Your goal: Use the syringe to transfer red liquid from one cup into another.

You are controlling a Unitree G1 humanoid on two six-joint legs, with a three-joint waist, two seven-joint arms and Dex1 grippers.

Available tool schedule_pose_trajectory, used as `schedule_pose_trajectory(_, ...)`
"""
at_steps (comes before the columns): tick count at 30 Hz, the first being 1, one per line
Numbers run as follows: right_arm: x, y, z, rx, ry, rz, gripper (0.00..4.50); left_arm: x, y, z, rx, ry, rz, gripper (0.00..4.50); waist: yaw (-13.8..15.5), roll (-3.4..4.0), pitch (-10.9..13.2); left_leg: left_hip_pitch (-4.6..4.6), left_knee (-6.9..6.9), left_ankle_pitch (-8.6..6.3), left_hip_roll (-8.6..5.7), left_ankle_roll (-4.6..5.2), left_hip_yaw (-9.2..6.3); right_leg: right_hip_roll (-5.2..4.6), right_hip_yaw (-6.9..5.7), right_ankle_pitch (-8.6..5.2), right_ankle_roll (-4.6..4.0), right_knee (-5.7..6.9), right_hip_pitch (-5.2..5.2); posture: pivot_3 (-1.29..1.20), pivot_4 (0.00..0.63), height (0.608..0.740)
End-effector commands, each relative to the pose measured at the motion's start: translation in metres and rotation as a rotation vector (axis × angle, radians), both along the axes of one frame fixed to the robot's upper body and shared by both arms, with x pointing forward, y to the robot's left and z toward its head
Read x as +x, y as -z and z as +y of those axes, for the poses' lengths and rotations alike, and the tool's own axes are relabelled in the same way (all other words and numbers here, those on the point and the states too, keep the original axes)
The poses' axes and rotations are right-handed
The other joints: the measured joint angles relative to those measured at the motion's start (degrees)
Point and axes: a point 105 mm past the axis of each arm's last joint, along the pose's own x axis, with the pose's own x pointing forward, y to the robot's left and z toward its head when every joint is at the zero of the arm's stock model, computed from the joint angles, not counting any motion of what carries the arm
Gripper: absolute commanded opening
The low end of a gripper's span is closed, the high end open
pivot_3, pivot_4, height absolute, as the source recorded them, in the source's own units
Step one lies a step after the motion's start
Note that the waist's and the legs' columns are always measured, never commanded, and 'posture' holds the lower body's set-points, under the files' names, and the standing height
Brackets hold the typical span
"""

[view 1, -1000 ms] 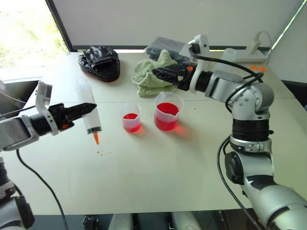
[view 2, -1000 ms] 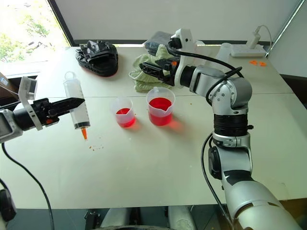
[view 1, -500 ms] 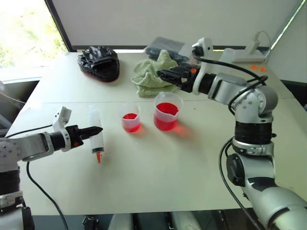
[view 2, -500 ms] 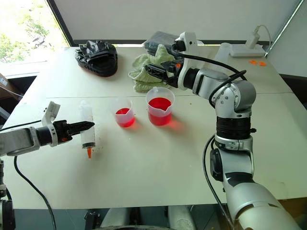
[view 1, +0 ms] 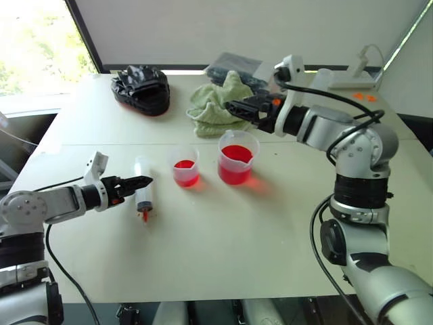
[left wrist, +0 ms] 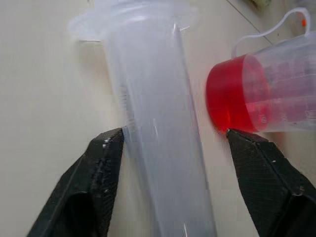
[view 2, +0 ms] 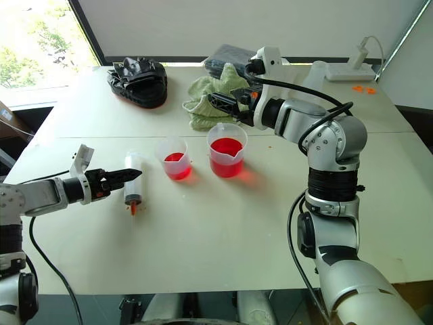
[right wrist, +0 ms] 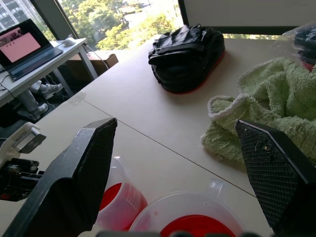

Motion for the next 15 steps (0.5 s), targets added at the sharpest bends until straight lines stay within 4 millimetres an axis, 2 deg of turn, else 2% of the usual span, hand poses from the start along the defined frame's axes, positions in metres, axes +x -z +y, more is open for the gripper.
schedule_pose_trajectory(1, -0.007, -0.017, 0.0, 0.01, -0.012, -0.072, 3.99, -0.001, -0.004, 0.004, 0.029, 0.009, -0.018, 4.43, -0.04, 0.0, 0.0, 0.0, 0.0, 0.0, 0.0, 0.0, 0.0, 0.0, 0.0, 0.0, 0.0, 0.0, 0.0, 0.0, 0.15, 0.74)
schedule_pose_trajectory(4, -0.006, -0.017, 0.0, 0.008, -0.013, -0.073, 3.99, -0.002, -0.012, 0.006, 0.047, 0.033, -0.051, 4.43, -0.09, 0.0, 0.0, 0.0, -0.01, 0.01, 0.01, -0.01, 0.0, 0.01, 0.0, 0.0, 0.0, 0.0, 0.0, 0.0, 0.15, 0.74)
schedule_pose_trajectory(9, -0.004, -0.017, -0.004, -0.02, -0.017, -0.084, 3.99, -0.008, -0.044, 0.008, 0.089, 0.132, -0.195, 4.43, -0.1, 0.0, 0.0, 0.0, -0.02, 0.01, 0.02, -0.01, 0.0, 0.02, 0.0, 0.0, 0.0, -0.01, -0.01, 0.0, 0.15, 0.74)
schedule_pose_trajectory(15, -0.009, -0.013, -0.016, -0.17, -0.088, -0.152, 3.99, -0.022, -0.069, 0.005, 0.201, 0.317, -0.337, 4.43, 0.07, 0.03, 0.02, 0.0, -0.04, 0.0, -0.01, -0.01, 0.0, 0.0, 0.01, 0.0, 0.0, -0.04, 0.0, 0.0, 0.15, 0.74)
